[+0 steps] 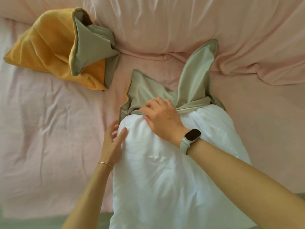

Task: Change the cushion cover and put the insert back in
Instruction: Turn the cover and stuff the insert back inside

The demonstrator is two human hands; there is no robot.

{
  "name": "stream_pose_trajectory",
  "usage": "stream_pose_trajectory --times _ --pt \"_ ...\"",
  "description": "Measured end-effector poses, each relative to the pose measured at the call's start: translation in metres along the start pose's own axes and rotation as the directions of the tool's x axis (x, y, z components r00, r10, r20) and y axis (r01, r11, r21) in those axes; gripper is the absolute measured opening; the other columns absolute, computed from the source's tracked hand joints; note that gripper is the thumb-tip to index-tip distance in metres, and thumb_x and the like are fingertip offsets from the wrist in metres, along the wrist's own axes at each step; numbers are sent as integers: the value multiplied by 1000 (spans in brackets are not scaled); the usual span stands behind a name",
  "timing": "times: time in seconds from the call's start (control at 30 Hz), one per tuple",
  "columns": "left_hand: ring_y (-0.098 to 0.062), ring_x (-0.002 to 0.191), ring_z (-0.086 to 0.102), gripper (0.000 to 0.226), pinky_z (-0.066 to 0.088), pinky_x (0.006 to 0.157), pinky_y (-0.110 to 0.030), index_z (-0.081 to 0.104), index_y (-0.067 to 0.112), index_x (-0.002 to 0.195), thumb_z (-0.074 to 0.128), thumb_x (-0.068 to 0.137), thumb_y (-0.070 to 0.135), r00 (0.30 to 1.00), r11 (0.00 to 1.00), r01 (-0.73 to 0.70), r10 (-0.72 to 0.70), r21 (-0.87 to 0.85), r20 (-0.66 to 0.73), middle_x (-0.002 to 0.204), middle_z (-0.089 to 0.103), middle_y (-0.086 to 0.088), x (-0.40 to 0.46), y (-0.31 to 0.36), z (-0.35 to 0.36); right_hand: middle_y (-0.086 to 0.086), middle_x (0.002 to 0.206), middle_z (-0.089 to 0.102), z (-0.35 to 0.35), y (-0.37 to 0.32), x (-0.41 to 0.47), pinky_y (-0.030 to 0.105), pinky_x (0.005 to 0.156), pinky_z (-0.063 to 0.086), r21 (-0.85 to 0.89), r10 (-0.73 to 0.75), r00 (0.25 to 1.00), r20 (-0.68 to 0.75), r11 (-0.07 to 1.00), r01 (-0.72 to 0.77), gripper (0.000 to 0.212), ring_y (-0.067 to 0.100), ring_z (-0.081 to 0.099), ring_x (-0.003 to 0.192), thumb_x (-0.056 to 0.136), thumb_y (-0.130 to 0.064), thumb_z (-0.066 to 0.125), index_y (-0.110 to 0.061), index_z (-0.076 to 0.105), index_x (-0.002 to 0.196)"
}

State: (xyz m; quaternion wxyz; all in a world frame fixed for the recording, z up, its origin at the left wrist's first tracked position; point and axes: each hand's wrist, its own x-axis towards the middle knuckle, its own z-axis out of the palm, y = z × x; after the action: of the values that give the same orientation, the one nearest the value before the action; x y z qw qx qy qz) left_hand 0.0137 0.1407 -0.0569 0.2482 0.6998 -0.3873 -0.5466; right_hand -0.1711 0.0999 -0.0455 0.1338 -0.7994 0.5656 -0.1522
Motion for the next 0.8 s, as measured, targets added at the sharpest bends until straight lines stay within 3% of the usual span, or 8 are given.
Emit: stream_pose_trajectory --times 0.1,0.23,0.4,0.47,0.53,0.67,0.73,0.8 --pt "-4 112 52 70 43 92 -18 47 26 125 55 64 58 998 998 -56 57 29 -23 125 53 9 -20 -7 8 9 95 57 11 -10 17 36 71 41 -30 61 972 229 998 -55 15 30 52 88 84 -11 57 -11 67 94" --pt "5 119 44 63 33 99 -11 41 26 129 50 73 52 972 970 -228 232 80 -48 130 49 12 -35 -4 24 9 114 50 -2 4 28 37 84 40 27 168 930 327 982 -187 27 28 45 108 97 -18 43 -15 58 119" --pt "-17 129 37 47 27 105 -23 39 18 133 40 88 32 798 752 -600 587 271 138 137 45 -5 -41 9 69 17 106 64 -26 13 30 33 85 38 257 272 927 258 906 -337 22 32 57 101 94 -9 47 -3 66 103" --pt "-22 132 34 52 28 104 -33 39 15 136 27 90 36 798 681 -598 557 423 231 143 41 -8 -21 16 89 16 98 68 -35 12 28 25 76 36 349 303 930 208 865 -360 19 30 59 94 92 -4 50 0 68 95" --pt "-23 131 34 61 27 101 -35 37 10 137 15 89 42 878 692 -475 416 544 238 141 42 -7 6 22 101 16 93 68 -37 11 18 24 74 36 363 314 929 196 857 -366 19 30 60 91 91 -3 50 2 68 92" --pt "-20 128 35 43 22 101 -30 40 13 131 23 98 34 954 707 -301 214 640 212 132 46 -5 35 20 105 19 90 63 -23 14 -8 27 75 37 256 293 934 207 905 -340 28 36 59 86 86 -13 46 2 68 95" --pt "-21 123 40 54 29 101 -33 46 10 125 19 92 42 922 747 -387 326 540 210 126 51 -5 28 17 96 17 88 62 -20 17 -8 27 76 37 177 243 947 208 943 -281 27 36 59 83 79 -11 50 0 67 98" --pt "-18 115 49 50 36 99 -31 57 5 118 31 90 38 900 865 -436 425 250 97 119 56 -2 15 15 82 14 86 61 -21 17 -6 35 74 44 89 187 963 195 974 -207 27 36 58 80 77 -11 53 -4 66 100"
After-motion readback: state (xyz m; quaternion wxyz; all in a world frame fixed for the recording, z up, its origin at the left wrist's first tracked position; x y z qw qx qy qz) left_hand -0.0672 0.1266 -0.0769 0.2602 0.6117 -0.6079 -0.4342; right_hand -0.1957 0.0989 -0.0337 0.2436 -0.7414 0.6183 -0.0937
